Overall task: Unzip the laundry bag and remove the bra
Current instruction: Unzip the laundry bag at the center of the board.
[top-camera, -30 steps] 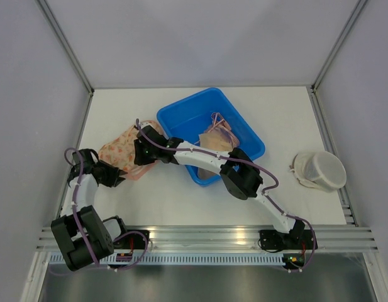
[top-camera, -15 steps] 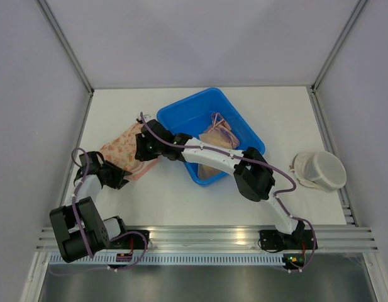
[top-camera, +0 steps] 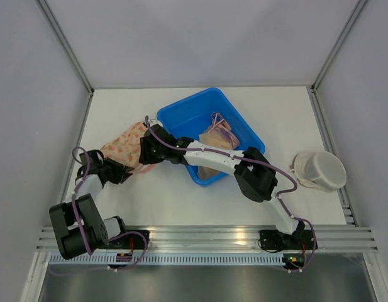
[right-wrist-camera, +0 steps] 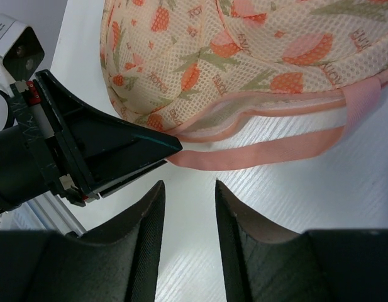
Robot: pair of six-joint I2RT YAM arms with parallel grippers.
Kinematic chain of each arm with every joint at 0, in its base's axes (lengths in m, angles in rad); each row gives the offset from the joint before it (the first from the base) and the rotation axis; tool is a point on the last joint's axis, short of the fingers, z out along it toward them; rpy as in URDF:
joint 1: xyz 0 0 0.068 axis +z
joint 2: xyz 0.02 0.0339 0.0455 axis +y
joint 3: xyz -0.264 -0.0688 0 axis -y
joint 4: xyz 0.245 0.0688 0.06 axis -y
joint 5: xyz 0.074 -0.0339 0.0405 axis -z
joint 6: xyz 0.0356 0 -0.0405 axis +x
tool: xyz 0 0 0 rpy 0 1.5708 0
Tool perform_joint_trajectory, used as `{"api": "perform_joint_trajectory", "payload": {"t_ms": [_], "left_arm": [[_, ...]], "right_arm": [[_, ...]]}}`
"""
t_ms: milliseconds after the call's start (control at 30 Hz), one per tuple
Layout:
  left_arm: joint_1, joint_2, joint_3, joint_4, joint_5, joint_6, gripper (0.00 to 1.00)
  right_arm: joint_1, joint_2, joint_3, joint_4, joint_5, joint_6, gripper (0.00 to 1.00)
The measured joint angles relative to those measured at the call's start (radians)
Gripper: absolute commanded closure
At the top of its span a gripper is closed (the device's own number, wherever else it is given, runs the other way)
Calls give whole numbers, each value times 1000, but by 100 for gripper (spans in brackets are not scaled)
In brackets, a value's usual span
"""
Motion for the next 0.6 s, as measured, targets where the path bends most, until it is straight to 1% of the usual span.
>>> {"api": "perform_joint_trajectory", "payload": {"t_ms": [233,367,600], "left_arm": [[-2,24,23,21,18,-18,68],[-2,57,51,27,18,-18,68],[-2,119,88,68,40,-18,65]], "right_arm": [[0,-3,-39,6,37,113,45],[0,-3,-39,6,56,194,43],[0,-3,-57,32,56,370,42]]}}
